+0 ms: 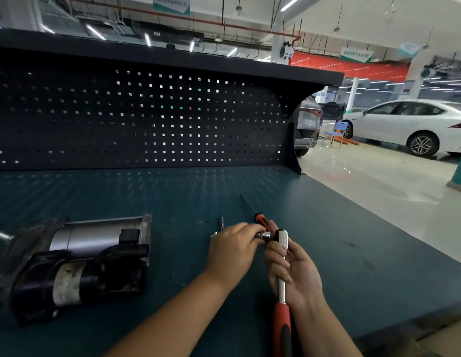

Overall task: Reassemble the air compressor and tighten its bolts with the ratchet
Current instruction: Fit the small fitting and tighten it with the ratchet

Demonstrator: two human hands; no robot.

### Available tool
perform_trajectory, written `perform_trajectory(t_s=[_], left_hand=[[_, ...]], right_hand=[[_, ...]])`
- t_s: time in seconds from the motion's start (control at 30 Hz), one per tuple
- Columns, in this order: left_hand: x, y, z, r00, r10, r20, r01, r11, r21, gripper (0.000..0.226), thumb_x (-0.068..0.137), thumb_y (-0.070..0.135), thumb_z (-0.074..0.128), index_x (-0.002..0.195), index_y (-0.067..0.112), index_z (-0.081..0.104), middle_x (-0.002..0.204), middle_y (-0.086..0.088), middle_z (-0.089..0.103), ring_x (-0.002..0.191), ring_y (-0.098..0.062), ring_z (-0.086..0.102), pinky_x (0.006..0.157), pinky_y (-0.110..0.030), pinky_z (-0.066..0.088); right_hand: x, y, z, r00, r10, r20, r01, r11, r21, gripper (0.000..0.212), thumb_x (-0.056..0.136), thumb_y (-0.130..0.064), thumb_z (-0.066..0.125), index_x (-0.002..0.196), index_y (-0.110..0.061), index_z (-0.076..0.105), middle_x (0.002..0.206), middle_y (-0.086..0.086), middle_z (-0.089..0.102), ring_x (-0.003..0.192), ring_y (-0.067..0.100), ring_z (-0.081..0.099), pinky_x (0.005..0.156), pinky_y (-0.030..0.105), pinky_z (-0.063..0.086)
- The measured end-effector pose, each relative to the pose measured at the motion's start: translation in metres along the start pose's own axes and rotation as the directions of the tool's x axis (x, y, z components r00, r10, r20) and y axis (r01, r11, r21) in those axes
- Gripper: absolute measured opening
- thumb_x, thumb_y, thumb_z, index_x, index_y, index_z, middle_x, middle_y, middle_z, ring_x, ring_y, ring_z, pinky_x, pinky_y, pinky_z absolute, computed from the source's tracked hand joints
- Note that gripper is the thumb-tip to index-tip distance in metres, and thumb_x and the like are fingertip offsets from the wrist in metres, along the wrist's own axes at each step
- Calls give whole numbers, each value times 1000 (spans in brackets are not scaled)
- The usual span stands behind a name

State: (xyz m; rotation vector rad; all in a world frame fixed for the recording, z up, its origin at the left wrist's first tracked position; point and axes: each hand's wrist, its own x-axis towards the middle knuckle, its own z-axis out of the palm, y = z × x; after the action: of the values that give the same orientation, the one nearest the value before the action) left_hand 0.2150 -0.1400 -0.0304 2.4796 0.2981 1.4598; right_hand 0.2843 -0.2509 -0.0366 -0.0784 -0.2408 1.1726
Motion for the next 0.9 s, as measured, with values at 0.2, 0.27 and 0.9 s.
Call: perform_trajectory(t_s=[0.2,0.27,0.9], left_hand=[[-4,-2,2,986,164,-32,-160,982,99,12,71,27,66,69,15,68,63,7,67,54,-11,63,44,-24,46],[-4,-4,1,984,176,-12,-174,979,104,24,78,31,55,65,13,64,62,5,66,53,-13,63,41,-25,46],[4,-18,-6,940,95,327,-111,993,32,26,93,31,56,112,16,65,104,-3,68,95,-22,61,78,-31,41]], right_hand=[[1,-4,-3,999,36,-26,-35,999,16,70,43,14,88,107,0,64,54,4,40,43,4,23,27,15,23],[0,-6,-4,998,56,-29,-56,998,2,84,48,13,87,124,-8,57,54,4,41,42,4,23,27,15,24],[5,-8,-6,955,29,-294,-97,971,-220,28,79,-15,54,106,-7,60,53,1,37,31,5,31,26,11,19]])
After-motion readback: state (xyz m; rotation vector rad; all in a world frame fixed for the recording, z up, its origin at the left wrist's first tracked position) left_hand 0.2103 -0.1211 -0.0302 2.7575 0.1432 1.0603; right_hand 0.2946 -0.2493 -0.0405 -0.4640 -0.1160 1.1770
